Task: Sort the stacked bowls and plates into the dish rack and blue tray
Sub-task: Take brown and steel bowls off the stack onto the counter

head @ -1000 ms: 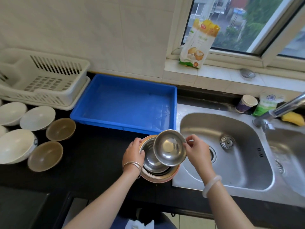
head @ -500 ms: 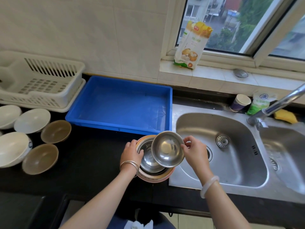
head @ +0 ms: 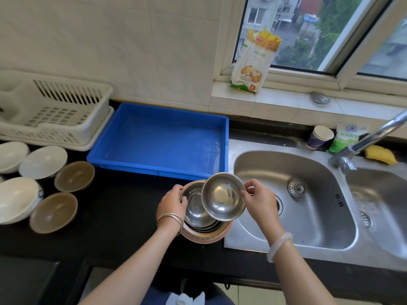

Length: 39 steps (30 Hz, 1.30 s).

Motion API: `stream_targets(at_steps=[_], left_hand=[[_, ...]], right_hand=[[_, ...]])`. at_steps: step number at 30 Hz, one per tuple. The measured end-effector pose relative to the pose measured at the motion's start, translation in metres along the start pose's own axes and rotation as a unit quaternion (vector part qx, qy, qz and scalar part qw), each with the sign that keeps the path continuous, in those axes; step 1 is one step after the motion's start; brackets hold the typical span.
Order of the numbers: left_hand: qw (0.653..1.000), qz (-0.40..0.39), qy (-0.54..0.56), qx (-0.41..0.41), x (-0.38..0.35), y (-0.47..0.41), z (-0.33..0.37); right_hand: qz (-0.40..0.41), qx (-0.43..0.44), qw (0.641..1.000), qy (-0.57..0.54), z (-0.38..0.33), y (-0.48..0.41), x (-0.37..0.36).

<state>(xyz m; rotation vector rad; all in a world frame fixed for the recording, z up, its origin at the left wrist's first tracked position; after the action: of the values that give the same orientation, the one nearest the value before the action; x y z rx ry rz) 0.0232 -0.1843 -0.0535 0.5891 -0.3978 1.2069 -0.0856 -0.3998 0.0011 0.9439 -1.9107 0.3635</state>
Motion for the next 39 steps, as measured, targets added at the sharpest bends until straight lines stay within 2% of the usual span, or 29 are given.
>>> stream_targets(at_steps=[6,9,18,24,30,35,39], left_hand=[[0.998,0.061,-0.004,-0.033,0.008,0.008,0.011],[0.997,0.063,0.007,-0.034,0.012,0.009,0.015],[0.987,0.075,0.131,0.049,0.051,0.007,0.004],[0.951,0.127,0.247,0.136,0.101,0.014,-0.042],[0.893,0.211,0.338,0.21,0.145,0.038,-0.115],[0.862,0.267,0.344,0.258,0.17,0.054,-0.168],[0.855,0.266,0.338,0.289,0.176,0.053,-0.194]], right_hand=[[-0.011,0.006,1.0,-0.002,-0.004,0.0,0.004],[-0.018,-0.002,1.0,-0.012,-0.004,-0.001,0.005],[-0.044,-0.001,0.996,-0.08,-0.022,-0.006,0.004],[-0.079,0.021,0.988,-0.134,-0.065,-0.009,-0.015],[-0.139,0.053,0.983,-0.111,-0.128,-0.011,-0.078],[-0.209,0.054,0.969,-0.117,-0.177,-0.009,-0.149],[-0.229,0.042,0.966,-0.113,-0.201,-0.008,-0.194]])
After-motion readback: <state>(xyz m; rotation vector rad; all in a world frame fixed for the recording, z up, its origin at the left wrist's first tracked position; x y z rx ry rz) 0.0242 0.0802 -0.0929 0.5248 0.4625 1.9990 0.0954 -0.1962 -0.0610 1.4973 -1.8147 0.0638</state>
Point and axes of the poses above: each hand's wrist, its own y-axis away from the middle knuckle, its own x-axis out of the back of the hand, z = x × y, the point moved 6 cm from there along -y, towards the middle knuckle, and after that the axes turned 13 degrees about y, right-handed, at the moved point
